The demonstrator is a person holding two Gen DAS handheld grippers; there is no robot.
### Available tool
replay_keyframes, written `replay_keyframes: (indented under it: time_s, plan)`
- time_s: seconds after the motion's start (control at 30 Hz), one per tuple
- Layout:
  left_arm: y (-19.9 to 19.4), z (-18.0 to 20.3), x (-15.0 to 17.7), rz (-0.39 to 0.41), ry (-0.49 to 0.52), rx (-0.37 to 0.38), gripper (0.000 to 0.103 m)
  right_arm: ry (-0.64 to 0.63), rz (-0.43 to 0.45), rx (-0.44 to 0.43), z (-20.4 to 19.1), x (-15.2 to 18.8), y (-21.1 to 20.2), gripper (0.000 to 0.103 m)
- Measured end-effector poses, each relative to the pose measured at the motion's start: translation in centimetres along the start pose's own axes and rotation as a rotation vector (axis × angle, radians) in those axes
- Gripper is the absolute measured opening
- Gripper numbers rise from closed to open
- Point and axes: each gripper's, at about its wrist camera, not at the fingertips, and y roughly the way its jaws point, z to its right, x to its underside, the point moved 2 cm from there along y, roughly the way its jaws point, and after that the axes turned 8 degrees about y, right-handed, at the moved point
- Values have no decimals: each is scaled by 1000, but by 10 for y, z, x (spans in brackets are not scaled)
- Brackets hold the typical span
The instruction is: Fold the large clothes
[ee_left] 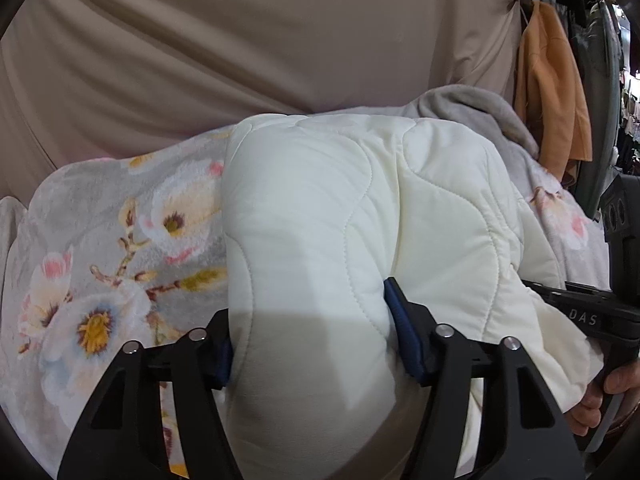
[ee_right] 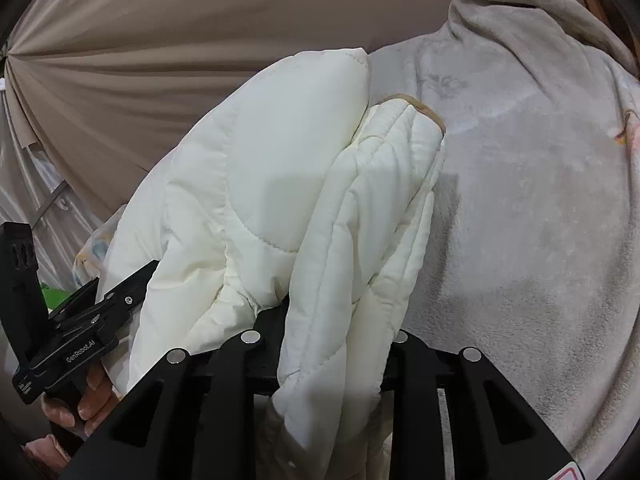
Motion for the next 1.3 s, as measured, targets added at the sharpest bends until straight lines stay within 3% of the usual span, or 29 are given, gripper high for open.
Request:
replay_keyframes:
  time_s: [0.4, 0.63, 0.97, 1.3]
  plan:
    - [-118, -13, -39, 283, 76, -85, 59, -122, 247, -58, -83, -13, -95, 25]
    - [-175, -39, -52, 407, 74, -147, 60, -207, 343, -94, -140, -20, -127, 25]
    - [-208, -101, -51, 463, 44, -243, 60, -289, 355, -149, -214, -26, -109, 25]
    - [-188, -164, -44, 428, 3, -290, 60, -324, 289, -162, -259, -32, -47, 25]
